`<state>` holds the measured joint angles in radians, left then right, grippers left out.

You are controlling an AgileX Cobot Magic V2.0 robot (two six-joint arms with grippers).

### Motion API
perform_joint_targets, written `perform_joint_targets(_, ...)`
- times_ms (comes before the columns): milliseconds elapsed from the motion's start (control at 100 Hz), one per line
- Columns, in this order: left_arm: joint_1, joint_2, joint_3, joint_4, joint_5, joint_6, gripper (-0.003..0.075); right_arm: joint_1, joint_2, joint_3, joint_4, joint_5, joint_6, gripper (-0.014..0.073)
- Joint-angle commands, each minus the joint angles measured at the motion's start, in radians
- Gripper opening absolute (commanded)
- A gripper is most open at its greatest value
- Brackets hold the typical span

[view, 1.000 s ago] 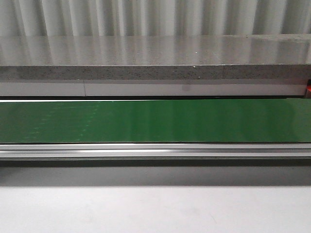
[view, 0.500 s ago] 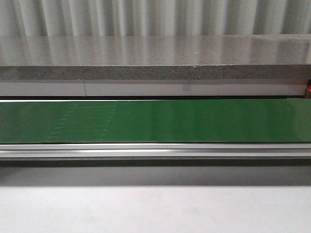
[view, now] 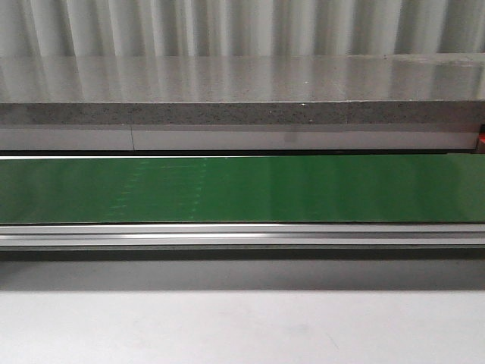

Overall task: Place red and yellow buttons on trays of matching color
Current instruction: 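Grasp a yellow button with the left gripper and lower it onto the belt, then open the left gripper on the belt and move back toward table buttons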

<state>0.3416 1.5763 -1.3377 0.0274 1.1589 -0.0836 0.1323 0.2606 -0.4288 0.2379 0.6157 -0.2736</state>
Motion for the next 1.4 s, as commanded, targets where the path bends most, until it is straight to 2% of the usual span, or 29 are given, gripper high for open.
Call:
perform_joint_targets(0, -0.053, -0.042, -0.073, -0.014, 0.013, 0.004, 0.0175, -0.001, 0.008, -0.024, 0.003, -0.063, -0.011, -0.0067)
perform_joint_targets(150, -0.147, -0.030, -0.094, -0.027, 0.049, 0.010, 0.0175, -0.001, 0.008, -0.024, 0.003, -0.063, -0.011, -0.0067)
perform_joint_targets(300, -0.213, -0.004, -0.094, -0.027, 0.010, 0.012, 0.0175, -0.001, 0.008, -0.024, 0.003, -0.063, -0.011, -0.0067)
perform_joint_targets(750, -0.232, 0.076, -0.094, -0.027, 0.010, 0.017, 0.0190, -0.001, 0.008, -0.024, 0.003, -0.063, -0.011, -0.0067)
perform_joint_targets(1010, -0.232, 0.106, -0.094, -0.037, 0.016, 0.019, 0.0352, -0.001, 0.008, -0.024, 0.003, -0.063, -0.011, -0.0067)
perform_joint_targets(1230, -0.232, 0.104, -0.114, -0.129, -0.026, 0.031, 0.0468, -0.001, 0.008, -0.024, 0.003, -0.063, -0.011, -0.0067)
perform_joint_targets(1390, -0.232, 0.096, -0.156, -0.168, -0.042, 0.032, 0.0484, -0.001, 0.008, -0.024, 0.003, -0.063, -0.011, -0.0067)
